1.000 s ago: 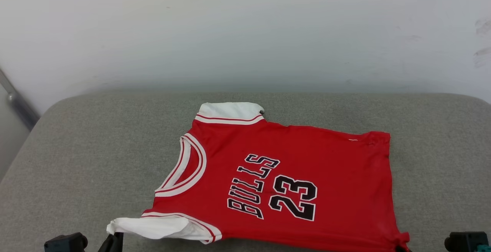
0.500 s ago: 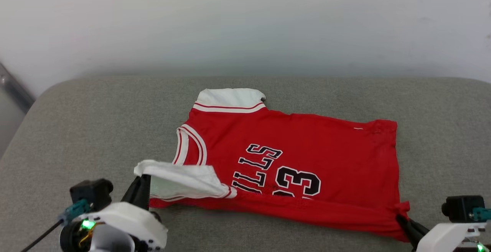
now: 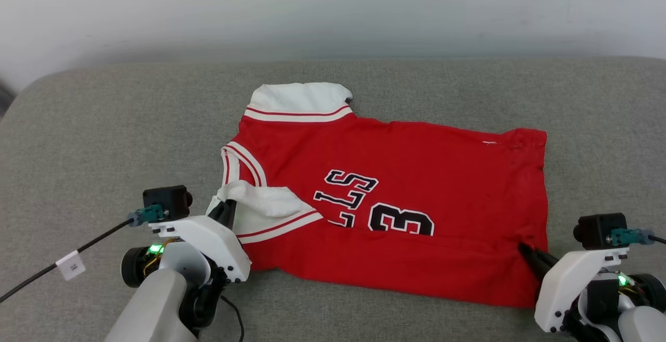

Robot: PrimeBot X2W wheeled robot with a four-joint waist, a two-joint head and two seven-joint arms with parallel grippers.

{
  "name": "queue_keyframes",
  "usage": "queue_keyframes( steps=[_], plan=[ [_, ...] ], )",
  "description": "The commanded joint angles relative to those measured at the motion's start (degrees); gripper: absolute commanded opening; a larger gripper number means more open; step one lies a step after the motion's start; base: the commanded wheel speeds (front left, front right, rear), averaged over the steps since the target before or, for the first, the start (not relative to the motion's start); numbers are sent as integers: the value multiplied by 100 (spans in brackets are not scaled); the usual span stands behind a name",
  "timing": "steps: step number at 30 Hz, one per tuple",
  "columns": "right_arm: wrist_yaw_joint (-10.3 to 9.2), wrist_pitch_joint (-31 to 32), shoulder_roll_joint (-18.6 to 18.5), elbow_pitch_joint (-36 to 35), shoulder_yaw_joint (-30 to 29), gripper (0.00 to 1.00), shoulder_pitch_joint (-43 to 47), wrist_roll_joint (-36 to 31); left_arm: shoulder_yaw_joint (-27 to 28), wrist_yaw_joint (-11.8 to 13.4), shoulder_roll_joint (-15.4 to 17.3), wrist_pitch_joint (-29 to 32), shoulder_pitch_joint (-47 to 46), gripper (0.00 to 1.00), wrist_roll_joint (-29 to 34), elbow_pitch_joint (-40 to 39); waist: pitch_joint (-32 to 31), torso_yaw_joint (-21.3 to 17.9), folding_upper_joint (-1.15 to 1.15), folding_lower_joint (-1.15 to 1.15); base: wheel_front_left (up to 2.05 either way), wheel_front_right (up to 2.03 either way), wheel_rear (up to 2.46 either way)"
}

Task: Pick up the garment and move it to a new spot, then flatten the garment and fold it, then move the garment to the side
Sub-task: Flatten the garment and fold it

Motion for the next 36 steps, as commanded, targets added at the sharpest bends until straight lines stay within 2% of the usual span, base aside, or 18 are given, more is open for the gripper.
queue_keyframes(
  steps=[1, 2, 3, 4, 5, 6, 11, 16, 22, 28, 36],
  plan=[
    [-2, -90, -26, 85, 44, 9, -136, 12, -14, -63, -27, 24, -156, 0, -25, 124, 102, -41, 0, -1, 0, 0, 0],
    [-2, -145, -36, 210, 104, 22, -194, 12, -38, -112, -43, 53, -231, 0, -45, 291, 128, -50, 0, -1, 0, 0, 0],
    [-2, -210, -49, 323, 167, 40, -242, 7, -38, -159, -64, 79, -303, 24, -74, 456, 166, -55, 0, -1, 0, 0, 0],
    [-2, -296, -40, 420, 223, 87, -297, 33, -50, -208, -100, 113, -369, 43, -114, 619, 190, -58, 0, -1, 0, 0, 0],
    [-2, -379, -32, 525, 273, 100, -348, 62, -51, -252, -122, 128, -437, 70, -140, 767, 218, -64, 0, -1, 0, 0, 0],
    [-2, -465, -49, 616, 336, 100, -387, 60, -42, -298, -140, 132, -505, 100, -165, 905, 235, -70, 0, -1, 0, 0, 0],
    [-3, -1055, -96, 877, 558, 100, -426, 197, -16, -485, -158, 40, -689, 100, -270, 1430, 224, -100, 0, -1, 0, 0, 0],
    [-2, -2035, -142, 731, 612, 100, -190, 232, 0, -610, -63, -130, -655, 100, -311, 1660, -67, -125, 0, -1, 0, 0, 0],
    [-2, -2889, -64, 276, 368, 100, 195, -30, -106, -729, 269, 121, -586, 100, -296, 1457, -506, -130, 0, -1, 0, 0, 0],
    [-2, -3044, 203, -409, -6, 100, 600, -398, -270, -787, 850, 1134, -615, 100, -352, 848, -648, -179, 0, -1, 0, 0, 0],
    [-2, -2767, 477, -1290, -181, 100, 831, -694, -536, -811, 1668, 3286, -492, 100, -798, 74, -342, -374, 0, -1, 0, 0, 0]
  ],
)
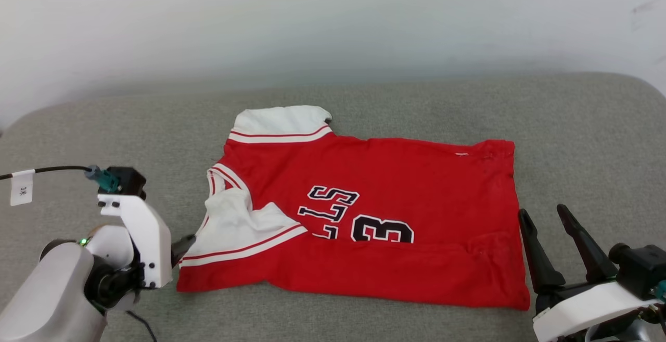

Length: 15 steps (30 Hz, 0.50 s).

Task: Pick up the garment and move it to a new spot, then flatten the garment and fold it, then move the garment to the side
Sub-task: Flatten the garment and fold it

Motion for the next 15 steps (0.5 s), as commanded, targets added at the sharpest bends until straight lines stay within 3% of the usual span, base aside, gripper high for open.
queue_keyframes(
  steps=[1, 6, 12, 13, 14, 15],
  plan=[
    [-2, 35, 53, -100, -10, 100, -10, -54, -18, 53, 70, 279, 113, 100, -112, -55, 150, -107, 0, 0, 0, 0, 0],
    [-2, 102, 112, -280, 5, 100, -151, -107, 36, 330, 130, 862, 299, 100, -387, -171, 416, -276, 0, 0, 0, 0, 0],
    [-2, 88, 104, -357, -68, 100, -273, -117, 70, 426, -158, 1078, 580, 100, -768, 39, 601, -401, 0, 0, 0, 0, 0],
    [-2, 83, 91, -373, -95, 100, -284, -125, 55, 424, -219, 1131, 654, 48, -829, 98, 614, -415, 0, 0, 0, 0, 0],
    [-2, 87, 80, -395, -135, 100, -304, -128, 49, 419, -289, 1145, 717, 28, -892, 133, 623, -422, 0, 0, 0, 0, 0],
    [-2, 90, 67, -429, -181, 100, -323, -142, 58, 413, -348, 1112, 762, 0, -932, 154, 626, -424, 0, 0, 0, 0, 0]
  ],
)
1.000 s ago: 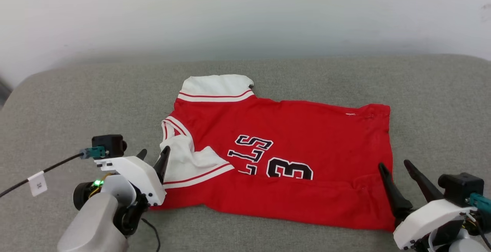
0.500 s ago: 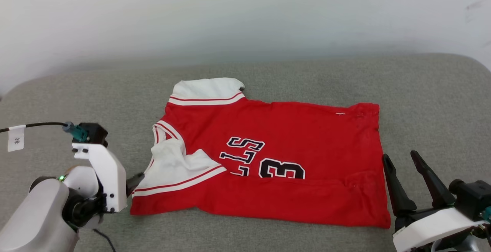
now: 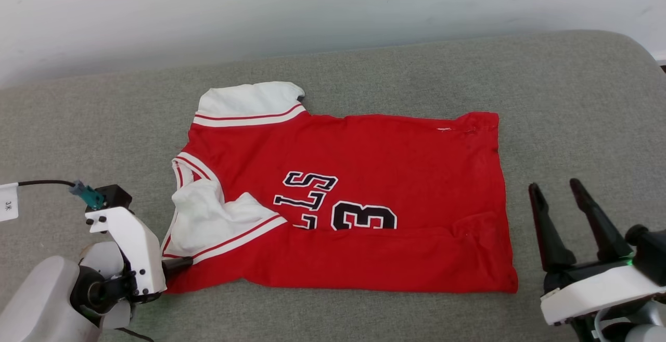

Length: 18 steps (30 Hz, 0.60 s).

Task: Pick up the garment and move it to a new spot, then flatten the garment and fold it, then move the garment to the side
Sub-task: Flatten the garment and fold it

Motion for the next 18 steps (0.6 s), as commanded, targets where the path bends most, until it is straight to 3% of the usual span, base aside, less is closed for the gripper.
queue_keyframes(
  steps=[1, 8, 12, 13, 18],
  plan=[
    [-2, 2, -44, -81, -68, 100, -93, -41, -206, -20, -360, 53, 438, 0, -67, 177, 2, -3, 0, 1, 0, 0, 0],
    [-2, 617, -201, -153, -400, 100, 116, 82, -59, -72, -388, -733, 382, 0, 120, 19, -153, 198, 0, 1, 0, 0, 0],
    [-2, 1801, -419, 61, -680, 100, 200, 390, -6, -51, -368, -1116, 269, 0, 281, -246, -203, 368, 0, 1, 0, 0, 0],
    [-2, 1801, -419, 61, -680, 100, 200, 390, -6, -51, -368, -1116, 269, 0, 281, -246, -203, 368, 0, 1, 0, 0, 0],
    [-2, 3596, -678, 288, -849, 100, 136, 732, 12, 49, -327, -1405, 202, 0, 458, -664, -177, 577, 0, 1, 0, 0, 0]
  ],
)
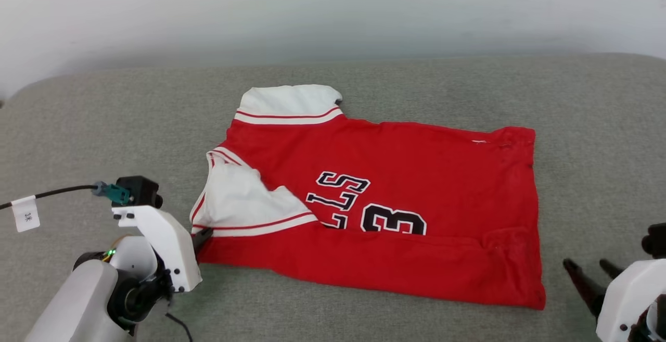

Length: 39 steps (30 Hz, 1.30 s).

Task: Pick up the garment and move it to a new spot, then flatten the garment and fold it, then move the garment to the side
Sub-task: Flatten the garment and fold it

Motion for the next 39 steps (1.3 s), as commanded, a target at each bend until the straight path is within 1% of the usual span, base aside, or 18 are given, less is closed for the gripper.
queue_keyframes(
  steps=[1, 3, 5, 10, 12, 13, 14, 15, 16, 18, 20, 21, 24, 26, 31, 34, 39],
  plan=[
    [-2, 170, -6, 35, 4, 100, -35, 53, 22, 26, -4, -46, -27, 0, 29, -70, 30, 71, 0, 0, 0, 0, 0],
    [-2, 676, -18, 127, 18, 100, -128, 144, 26, 68, 2, -107, -41, 0, 72, -273, 99, 154, 0, 0, 0, 0, 0],
    [-2, 993, 14, 237, 65, 100, -227, 226, -2, 115, 4, -117, -62, 0, 118, -454, 179, 237, 0, 0, 0, 0, 0],
    [-2, 1312, 167, 662, 229, 100, -495, 341, -71, 164, -37, -132, -106, 0, 190, -718, 369, 375, 0, 0, 0, 0, 0],
    [-2, 1442, 219, 938, 340, 100, -532, 378, -88, 176, -43, -144, -96, 0, 202, -746, 404, 401, 0, 0, 0, 0, 0],
    [-1, 1498, 258, 1075, 405, 96, -526, 412, -94, 179, -54, -156, -90, 0, 207, -753, 414, 412, 0, 0, 0, 0, 0],
    [-1, 1515, 312, 1154, 467, 47, -537, 454, -101, 179, -61, -159, -82, 0, 209, -749, 419, 423, 0, 0, 0, 0, 0],
    [1, 1521, 352, 1224, 515, 18, -558, 486, -105, 178, -67, -173, -69, 0, 208, -740, 419, 427, 0, 0, 0, 0, 0],
    [2, 1540, 366, 1293, 559, 0, -563, 505, -105, 182, -73, -192, -41, 0, 201, -720, 415, 424, 0, 0, 0, 0, 0],
    [6, 1474, 348, 1328, 617, 0, -592, 544, -92, 180, -85, -215, 12, 0, 167, -681, 396, 408, 0, 0, 0, 0, 0],
    [0, 1410, 250, 1320, 635, 0, -659, 568, -72, 180, -89, -246, 56, 0, 134, -634, 357, 384, 0, 0, 0, 0, 0],
    [-1, 1265, 123, 1211, 740, 0, -763, 591, -46, 191, -85, -311, 146, 0, 108, -572, 240, 338, 0, 0, 0, 0, 0],
    [-1, 1137, -6, 1051, 849, 0, -832, 587, 0, 223, -88, -435, 267, 0, 97, -549, 83, 336, 0, 0, 0, 0, 0],
    [-1, 1093, -78, 973, 912, 0, -808, 601, 39, 228, -145, -516, 332, 0, 40, -531, -50, 362, 0, 0, 0, 0, 0],
    [-1, 1062, -58, 791, 1045, 0, -628, 629, 83, 285, -183, -688, 630, 0, -16, -511, -427, 422, 0, 0, 0, 0, 0],
    [-1, 1069, -50, 710, 1093, 0, -486, 630, 130, 378, -142, -807, 923, 0, -38, -585, -668, 473, 0, 0, 0, 0, 0],
    [-1, 1145, -21, 557, 1013, 0, -193, 650, 254, 637, -95, -967, 1493, 0, -81, -939, -844, 560, 0, 0, 0, 0, 0]
  ],
)
